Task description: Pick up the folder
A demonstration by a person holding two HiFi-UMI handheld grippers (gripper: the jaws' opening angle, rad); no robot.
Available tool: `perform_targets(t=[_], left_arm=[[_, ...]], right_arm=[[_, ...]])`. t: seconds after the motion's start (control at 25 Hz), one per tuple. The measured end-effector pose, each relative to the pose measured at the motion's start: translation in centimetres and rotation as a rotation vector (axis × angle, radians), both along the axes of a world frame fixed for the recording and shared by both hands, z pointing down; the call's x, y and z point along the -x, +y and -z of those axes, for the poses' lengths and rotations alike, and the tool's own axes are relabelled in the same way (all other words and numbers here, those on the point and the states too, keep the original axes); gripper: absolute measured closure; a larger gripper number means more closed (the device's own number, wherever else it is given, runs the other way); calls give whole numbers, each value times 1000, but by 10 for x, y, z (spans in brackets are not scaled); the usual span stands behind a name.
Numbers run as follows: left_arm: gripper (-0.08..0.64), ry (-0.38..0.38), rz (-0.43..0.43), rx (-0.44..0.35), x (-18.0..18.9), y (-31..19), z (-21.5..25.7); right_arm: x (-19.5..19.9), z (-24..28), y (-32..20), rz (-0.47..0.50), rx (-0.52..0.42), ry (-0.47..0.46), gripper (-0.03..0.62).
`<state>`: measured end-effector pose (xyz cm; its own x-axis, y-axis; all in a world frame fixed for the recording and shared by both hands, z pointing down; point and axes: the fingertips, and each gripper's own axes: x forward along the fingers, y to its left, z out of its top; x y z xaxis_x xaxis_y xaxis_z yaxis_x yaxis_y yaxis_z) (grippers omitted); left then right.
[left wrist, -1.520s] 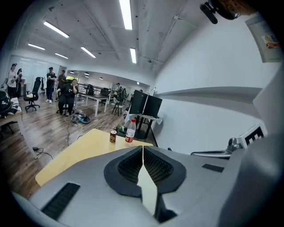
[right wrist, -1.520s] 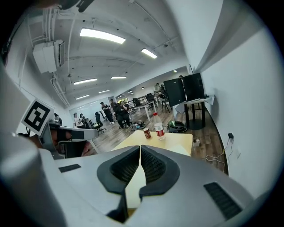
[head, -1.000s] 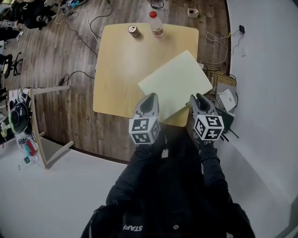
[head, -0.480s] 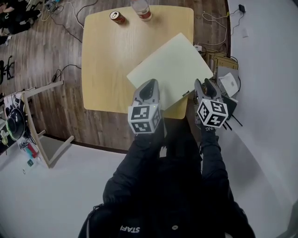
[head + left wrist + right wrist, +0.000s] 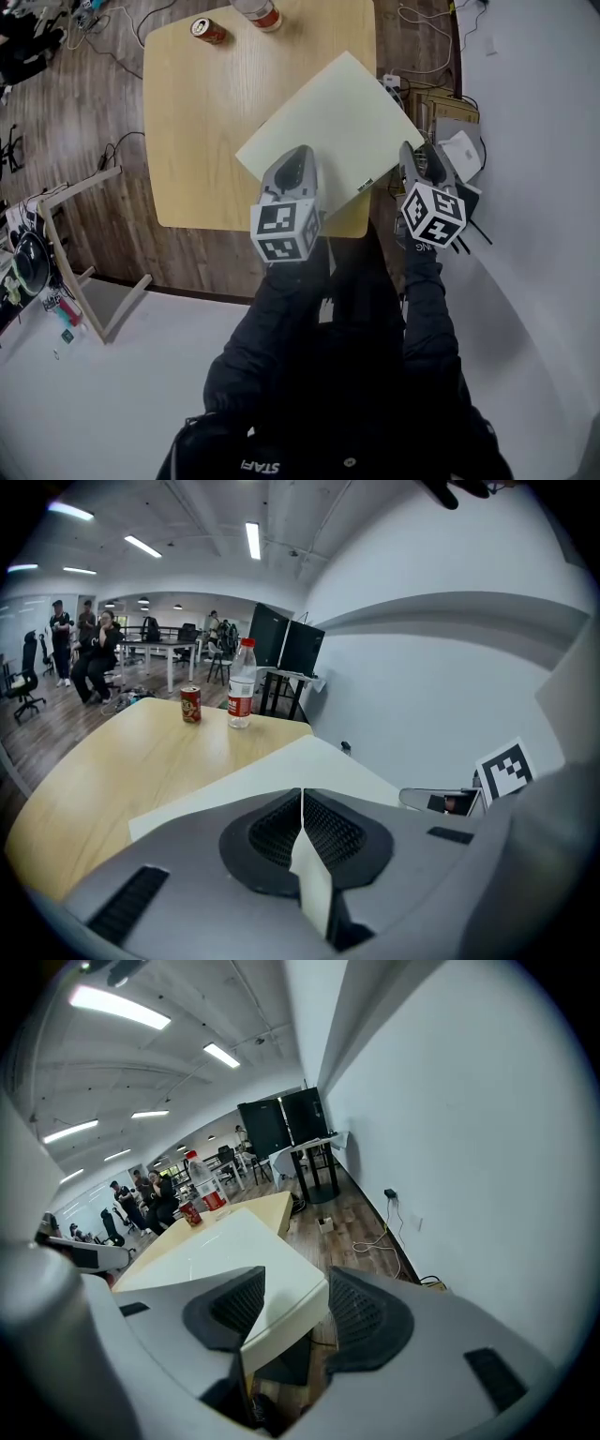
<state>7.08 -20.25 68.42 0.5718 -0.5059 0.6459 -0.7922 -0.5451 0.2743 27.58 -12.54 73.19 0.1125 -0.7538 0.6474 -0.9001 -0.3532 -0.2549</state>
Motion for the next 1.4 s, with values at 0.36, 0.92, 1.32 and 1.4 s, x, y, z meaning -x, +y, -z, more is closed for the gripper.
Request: perform_targets(t=[0.36,0.92,1.32,1.4], left_arm=[[523,-2,5,-14,-9,-8,-6],[523,-11,6,-24,-14,-5,-12],[523,-15,7,-18,-12,-4,-17],[523,-16,8,-16,-11,-2,-18]], right_arm=[[-13,-19,-9,-93,-144,-192,245],[-3,-45,-19,-149,-300,-671,192],[5,-56,-33,-136,-416,-936,192],[7,-56,-34,-132,-434,-969,193]])
